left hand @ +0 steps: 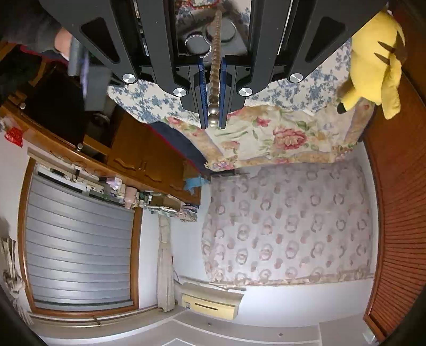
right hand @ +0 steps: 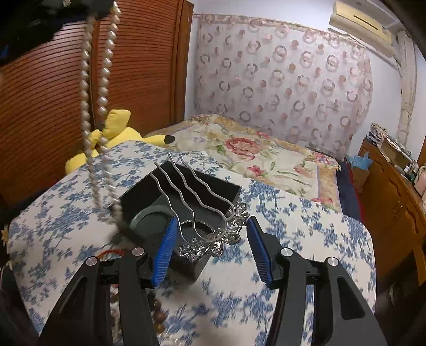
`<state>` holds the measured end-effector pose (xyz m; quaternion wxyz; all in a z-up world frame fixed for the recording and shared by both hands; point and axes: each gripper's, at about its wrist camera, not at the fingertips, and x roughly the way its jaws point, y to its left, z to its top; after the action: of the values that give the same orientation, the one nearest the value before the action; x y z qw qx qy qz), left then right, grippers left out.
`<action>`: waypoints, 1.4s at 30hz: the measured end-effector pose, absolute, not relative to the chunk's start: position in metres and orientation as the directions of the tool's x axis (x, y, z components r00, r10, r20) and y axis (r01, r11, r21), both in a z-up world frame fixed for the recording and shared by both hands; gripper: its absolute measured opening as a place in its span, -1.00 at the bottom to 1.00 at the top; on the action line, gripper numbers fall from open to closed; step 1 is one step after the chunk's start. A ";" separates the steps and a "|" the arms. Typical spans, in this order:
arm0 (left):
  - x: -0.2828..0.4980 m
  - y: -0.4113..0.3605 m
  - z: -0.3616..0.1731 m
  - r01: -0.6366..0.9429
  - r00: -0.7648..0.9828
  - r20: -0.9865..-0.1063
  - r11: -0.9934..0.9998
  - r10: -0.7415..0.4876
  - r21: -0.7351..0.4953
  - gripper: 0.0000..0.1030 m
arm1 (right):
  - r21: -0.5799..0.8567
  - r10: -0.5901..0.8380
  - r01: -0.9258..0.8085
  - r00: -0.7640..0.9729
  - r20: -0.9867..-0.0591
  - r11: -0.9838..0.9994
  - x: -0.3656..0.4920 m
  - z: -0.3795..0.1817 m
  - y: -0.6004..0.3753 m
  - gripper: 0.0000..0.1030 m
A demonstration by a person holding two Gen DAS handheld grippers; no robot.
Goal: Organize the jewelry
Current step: 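Lift the pearls and hairpins into the black box and open both tools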
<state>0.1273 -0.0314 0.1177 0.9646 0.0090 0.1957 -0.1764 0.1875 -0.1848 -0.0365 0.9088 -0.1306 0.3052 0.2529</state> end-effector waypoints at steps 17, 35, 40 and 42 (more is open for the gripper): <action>0.176 -0.025 0.106 0.306 0.844 -0.442 0.950 -0.304 -0.068 -0.86 | -0.113 0.368 -0.595 0.623 -0.690 0.796 0.230 -0.061 -0.145 0.15; 0.203 -0.033 0.083 0.292 0.823 -0.488 0.953 -0.291 -0.076 -0.86 | -0.077 0.395 -0.561 0.667 -0.631 0.824 0.197 -0.041 -0.179 0.25; 0.206 -0.032 0.060 0.272 0.810 -0.523 0.960 -0.265 -0.064 -0.65 | -0.053 0.406 -0.555 0.666 -0.626 0.830 0.188 -0.044 -0.188 0.25; 0.205 -0.029 0.051 0.268 0.803 -0.536 0.961 -0.259 -0.064 -0.58 | -0.044 0.409 -0.553 0.665 -0.625 0.832 0.183 -0.045 -0.191 0.25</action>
<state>0.2046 -0.0292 0.0512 0.9495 0.0073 0.2812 -0.1388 0.1832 -0.1909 -0.0453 0.9050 -0.1159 0.3112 0.2658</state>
